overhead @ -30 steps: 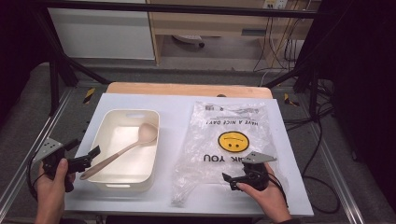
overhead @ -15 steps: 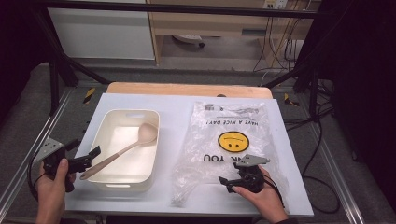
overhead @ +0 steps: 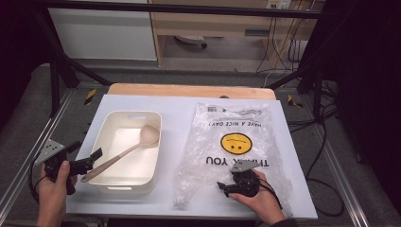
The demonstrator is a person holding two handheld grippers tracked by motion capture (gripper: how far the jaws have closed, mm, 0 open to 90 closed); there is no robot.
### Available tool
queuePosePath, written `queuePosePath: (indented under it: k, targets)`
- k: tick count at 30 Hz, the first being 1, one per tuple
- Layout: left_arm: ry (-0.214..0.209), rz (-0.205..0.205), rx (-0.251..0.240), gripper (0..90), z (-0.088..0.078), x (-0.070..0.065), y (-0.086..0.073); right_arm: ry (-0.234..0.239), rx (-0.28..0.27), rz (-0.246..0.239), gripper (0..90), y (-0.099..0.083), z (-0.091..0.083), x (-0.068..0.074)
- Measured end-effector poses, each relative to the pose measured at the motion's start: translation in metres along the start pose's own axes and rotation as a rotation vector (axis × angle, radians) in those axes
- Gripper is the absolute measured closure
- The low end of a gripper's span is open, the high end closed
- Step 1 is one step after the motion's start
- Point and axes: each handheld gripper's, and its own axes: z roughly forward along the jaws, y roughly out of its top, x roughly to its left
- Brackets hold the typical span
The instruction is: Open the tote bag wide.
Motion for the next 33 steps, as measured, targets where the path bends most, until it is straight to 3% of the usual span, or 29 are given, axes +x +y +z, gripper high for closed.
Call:
queuePosePath:
  k: [2,3,13,20,29,33]
  targets:
    - [0.000,0.001,0.001,4.5,0.000,0.000,0.000,0.005,-0.003,-0.001,35.3,0.000,0.000,0.000]
    - [-0.001,0.001,0.001,4.6,0.000,0.000,0.000,0.010,-0.014,-0.008,45.6,-0.001,-0.001,0.000]
    - [0.000,0.008,0.005,4.6,0.000,0.000,0.000,0.035,-0.003,-0.012,89.0,0.005,0.001,-0.003]
    - [0.001,0.009,-0.001,4.6,-0.001,0.000,0.000,0.005,0.025,0.009,90.0,0.011,0.002,0.000]
    - [0.002,0.013,0.000,4.6,-0.001,0.000,0.000,-0.050,0.011,0.076,90.0,0.025,0.011,0.000]
    - [-0.001,0.007,-0.001,4.6,-0.001,0.001,0.000,-0.110,-0.001,0.117,90.0,0.035,0.017,-0.007]
